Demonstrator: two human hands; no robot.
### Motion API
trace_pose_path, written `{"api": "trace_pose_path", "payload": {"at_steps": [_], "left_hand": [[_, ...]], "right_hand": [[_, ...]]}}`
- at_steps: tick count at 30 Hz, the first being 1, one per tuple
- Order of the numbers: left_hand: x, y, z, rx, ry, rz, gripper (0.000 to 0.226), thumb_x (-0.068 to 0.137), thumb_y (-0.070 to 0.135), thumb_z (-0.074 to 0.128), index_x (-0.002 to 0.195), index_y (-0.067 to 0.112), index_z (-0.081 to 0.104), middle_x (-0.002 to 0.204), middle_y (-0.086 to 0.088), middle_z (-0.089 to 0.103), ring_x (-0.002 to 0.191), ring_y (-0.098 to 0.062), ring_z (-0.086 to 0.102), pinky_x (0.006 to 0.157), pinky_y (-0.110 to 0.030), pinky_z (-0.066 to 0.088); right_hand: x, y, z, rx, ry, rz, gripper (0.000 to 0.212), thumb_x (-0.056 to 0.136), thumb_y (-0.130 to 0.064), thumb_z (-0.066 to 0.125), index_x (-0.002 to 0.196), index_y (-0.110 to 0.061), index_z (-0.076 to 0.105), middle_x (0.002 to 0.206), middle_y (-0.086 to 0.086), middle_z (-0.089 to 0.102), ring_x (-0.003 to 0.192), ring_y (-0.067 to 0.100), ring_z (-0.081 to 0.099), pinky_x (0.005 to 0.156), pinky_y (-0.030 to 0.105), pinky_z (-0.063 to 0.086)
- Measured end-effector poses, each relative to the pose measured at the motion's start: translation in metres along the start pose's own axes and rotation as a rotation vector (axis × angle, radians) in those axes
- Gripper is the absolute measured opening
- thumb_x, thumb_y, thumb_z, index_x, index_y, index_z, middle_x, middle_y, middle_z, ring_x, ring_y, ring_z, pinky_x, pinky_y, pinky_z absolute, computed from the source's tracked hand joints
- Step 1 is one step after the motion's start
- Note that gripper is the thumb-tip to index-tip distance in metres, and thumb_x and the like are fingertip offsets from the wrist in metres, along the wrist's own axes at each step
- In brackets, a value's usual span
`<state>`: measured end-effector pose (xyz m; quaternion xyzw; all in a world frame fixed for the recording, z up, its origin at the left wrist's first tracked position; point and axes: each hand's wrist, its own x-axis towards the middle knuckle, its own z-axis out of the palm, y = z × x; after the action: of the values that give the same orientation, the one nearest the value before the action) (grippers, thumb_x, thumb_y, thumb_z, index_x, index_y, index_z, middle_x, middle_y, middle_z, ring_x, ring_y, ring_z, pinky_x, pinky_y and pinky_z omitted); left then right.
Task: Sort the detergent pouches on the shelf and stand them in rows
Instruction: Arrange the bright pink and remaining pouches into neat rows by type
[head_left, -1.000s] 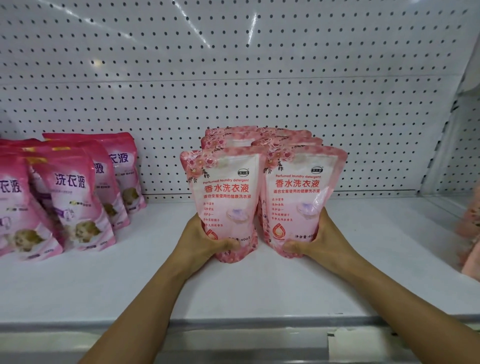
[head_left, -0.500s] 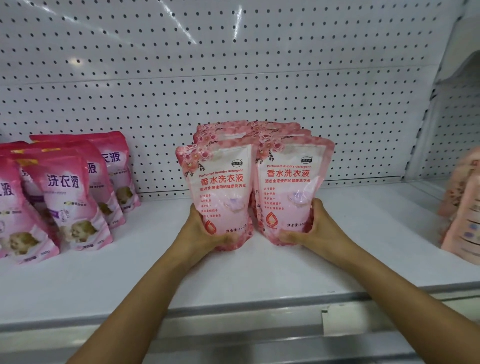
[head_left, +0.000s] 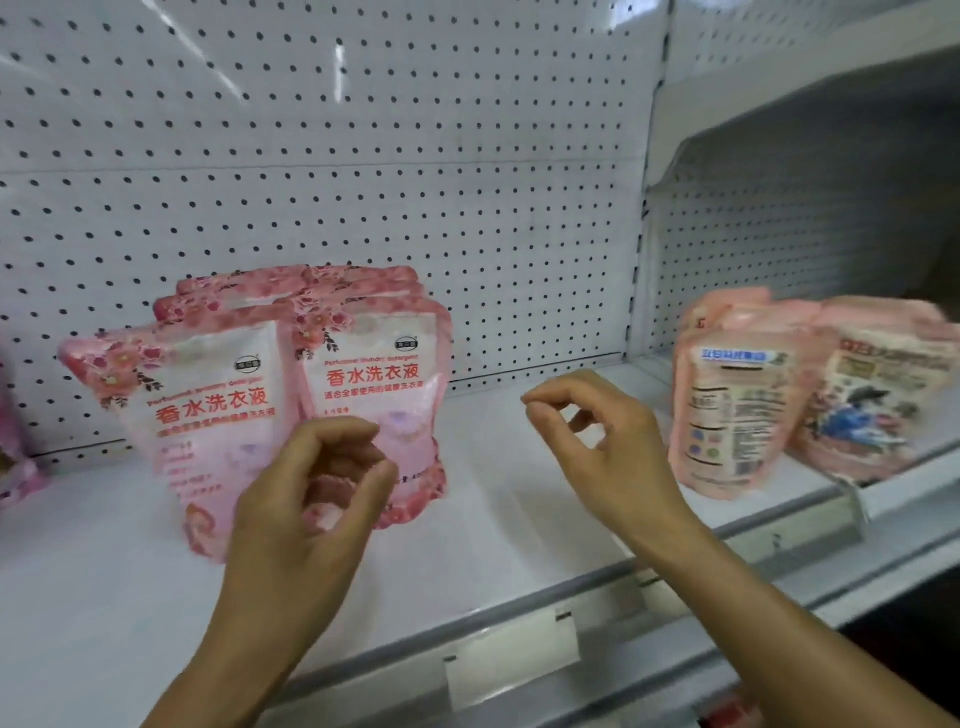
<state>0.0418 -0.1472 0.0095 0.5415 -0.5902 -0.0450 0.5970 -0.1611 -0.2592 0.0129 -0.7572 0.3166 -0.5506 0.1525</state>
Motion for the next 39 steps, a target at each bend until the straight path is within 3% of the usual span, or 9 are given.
{"api": "trace_pose_path", "payload": {"at_steps": [9, 14, 16, 19, 23, 26, 29, 32, 39], "left_hand": [[0.033, 0.063, 0.152, -0.089, -0.234, 0.1, 0.016, 0.086, 0.024, 0.071, 0.095, 0.036, 0.064, 0.087, 0.012, 0.068, 0.081, -0.009, 0.066, 0.065, -0.02, 0.052], [0.047, 0.102, 0.224, -0.074, -0.347, -0.051, 0.019, 0.081, 0.05, 0.069, 0.093, 0.037, 0.065, 0.072, 0.006, 0.069, 0.065, -0.007, 0.068, 0.07, -0.043, 0.058], [0.047, 0.106, 0.245, 0.083, -0.39, -0.106, 0.053, 0.06, 0.076, 0.062, 0.103, 0.045, 0.056, 0.091, 0.021, 0.067, 0.081, 0.004, 0.065, 0.078, -0.033, 0.056], [0.042, 0.11, 0.264, 0.299, -0.338, -0.125, 0.076, 0.043, 0.083, 0.065, 0.106, 0.053, 0.034, 0.108, 0.029, 0.052, 0.097, 0.01, 0.053, 0.079, -0.024, 0.049], [0.037, 0.096, 0.273, 0.398, -0.158, -0.054, 0.043, 0.077, 0.059, 0.065, 0.11, 0.044, 0.043, 0.106, 0.022, 0.06, 0.091, 0.001, 0.058, 0.073, -0.032, 0.054], [0.041, 0.081, 0.262, 0.28, -0.04, -0.168, 0.016, 0.094, 0.037, 0.056, 0.107, 0.031, 0.064, 0.094, 0.014, 0.073, 0.081, -0.005, 0.07, 0.07, -0.037, 0.059], [0.051, 0.071, 0.244, -0.004, 0.014, -0.353, 0.013, 0.097, 0.023, 0.057, 0.097, 0.02, 0.069, 0.082, 0.004, 0.078, 0.072, -0.008, 0.074, 0.058, -0.023, 0.059], [0.061, 0.058, 0.229, -0.142, -0.026, -0.413, 0.015, 0.098, 0.016, 0.054, 0.095, 0.01, 0.068, 0.081, -0.002, 0.078, 0.073, -0.017, 0.076, 0.059, -0.025, 0.06], [0.102, 0.026, 0.202, -0.165, -0.043, -0.39, 0.013, 0.097, 0.016, 0.058, 0.1, 0.01, 0.069, 0.09, -0.005, 0.079, 0.083, -0.022, 0.076, 0.073, -0.035, 0.06]], "right_hand": [[0.064, 0.05, -0.168, -0.246, 0.11, 0.002, 0.01, 0.093, -0.024, 0.06, 0.094, -0.027, 0.069, 0.087, -0.016, 0.066, 0.077, -0.005, 0.057, 0.066, 0.012, 0.044], [0.087, 0.085, -0.21, -0.63, -0.288, 0.065, 0.047, 0.092, -0.047, 0.044, 0.065, -0.014, 0.064, 0.057, -0.008, 0.058, 0.053, 0.011, 0.053, 0.053, 0.03, 0.039], [0.085, 0.09, -0.208, -0.413, -0.47, 0.135, 0.055, 0.094, -0.048, 0.043, 0.056, -0.01, 0.054, 0.051, -0.002, 0.05, 0.045, 0.012, 0.045, 0.05, 0.027, 0.037], [0.084, 0.096, -0.206, -0.062, -0.676, 0.292, 0.066, 0.094, -0.058, 0.036, 0.08, -0.004, 0.071, 0.079, 0.009, 0.075, 0.073, 0.024, 0.071, 0.081, 0.038, 0.056], [0.095, 0.096, -0.215, 0.165, -0.724, 0.284, 0.039, 0.096, -0.035, 0.047, 0.097, -0.009, 0.075, 0.086, 0.0, 0.078, 0.081, 0.011, 0.074, 0.076, 0.024, 0.059], [0.111, 0.102, -0.23, -0.163, -0.5, 0.052, 0.013, 0.086, -0.037, 0.061, 0.09, -0.032, 0.072, 0.074, -0.025, 0.07, 0.073, -0.009, 0.065, 0.063, 0.012, 0.051], [0.125, 0.115, -0.235, -0.551, -0.532, -0.025, 0.02, 0.084, -0.04, 0.066, 0.104, -0.038, 0.066, 0.091, -0.026, 0.061, 0.082, -0.006, 0.057, 0.08, 0.03, 0.052], [0.129, 0.121, -0.23, -0.73, -0.698, -0.04, 0.015, 0.082, -0.041, 0.071, 0.092, -0.034, 0.063, 0.087, -0.016, 0.062, 0.079, 0.003, 0.057, 0.074, 0.035, 0.052], [0.149, 0.099, -0.223, -0.55, -0.861, -0.035, 0.007, 0.081, -0.033, 0.074, 0.074, -0.031, 0.071, 0.07, -0.035, 0.064, 0.066, -0.014, 0.061, 0.061, 0.022, 0.049]]}}
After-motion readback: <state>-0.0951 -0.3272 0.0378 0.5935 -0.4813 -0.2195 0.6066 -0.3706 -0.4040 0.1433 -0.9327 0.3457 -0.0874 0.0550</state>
